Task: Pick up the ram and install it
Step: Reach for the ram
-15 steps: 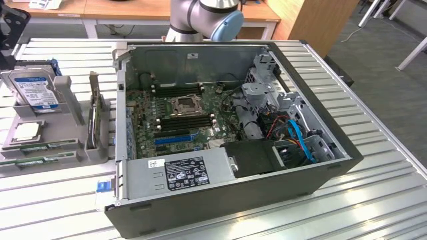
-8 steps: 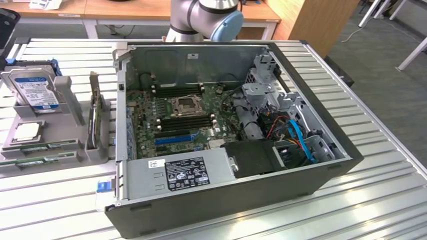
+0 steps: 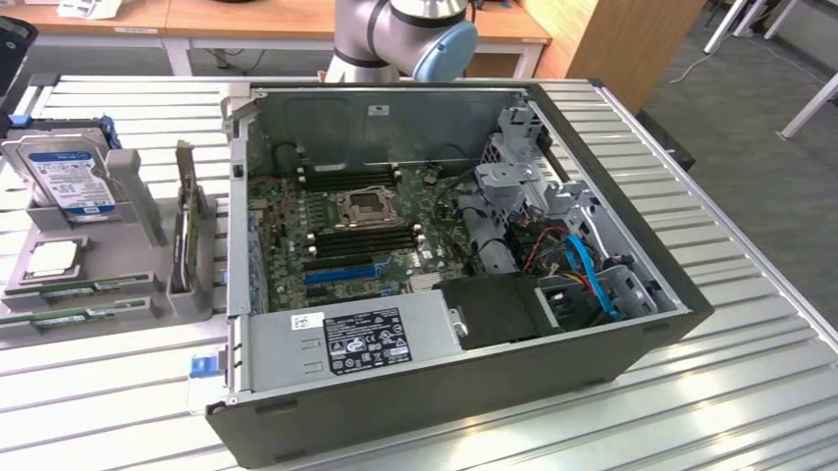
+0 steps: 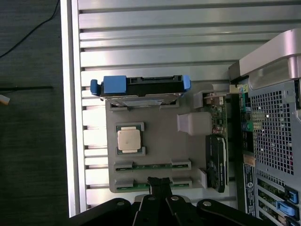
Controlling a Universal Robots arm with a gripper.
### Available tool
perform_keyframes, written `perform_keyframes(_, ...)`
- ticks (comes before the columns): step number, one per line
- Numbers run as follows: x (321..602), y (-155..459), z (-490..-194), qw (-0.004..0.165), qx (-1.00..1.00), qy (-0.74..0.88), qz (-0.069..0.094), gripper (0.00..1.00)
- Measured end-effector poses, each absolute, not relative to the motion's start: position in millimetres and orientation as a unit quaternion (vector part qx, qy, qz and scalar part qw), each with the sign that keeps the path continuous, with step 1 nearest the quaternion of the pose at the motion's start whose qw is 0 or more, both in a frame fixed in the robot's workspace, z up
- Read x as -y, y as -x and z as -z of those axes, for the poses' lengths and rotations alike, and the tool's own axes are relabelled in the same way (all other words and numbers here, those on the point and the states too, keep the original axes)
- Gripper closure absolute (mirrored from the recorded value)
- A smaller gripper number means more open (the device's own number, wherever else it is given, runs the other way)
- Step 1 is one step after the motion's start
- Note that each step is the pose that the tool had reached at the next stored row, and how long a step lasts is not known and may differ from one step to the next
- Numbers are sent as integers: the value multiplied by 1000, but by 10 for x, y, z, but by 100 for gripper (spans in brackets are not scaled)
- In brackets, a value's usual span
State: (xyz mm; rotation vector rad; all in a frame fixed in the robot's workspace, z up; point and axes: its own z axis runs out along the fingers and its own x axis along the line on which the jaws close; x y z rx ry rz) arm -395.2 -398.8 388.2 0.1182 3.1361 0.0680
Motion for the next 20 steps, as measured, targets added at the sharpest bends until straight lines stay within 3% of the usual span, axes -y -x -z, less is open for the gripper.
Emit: perform_keyframes(20, 4148, 3952, -3882, 1, -999, -32, -22, 90)
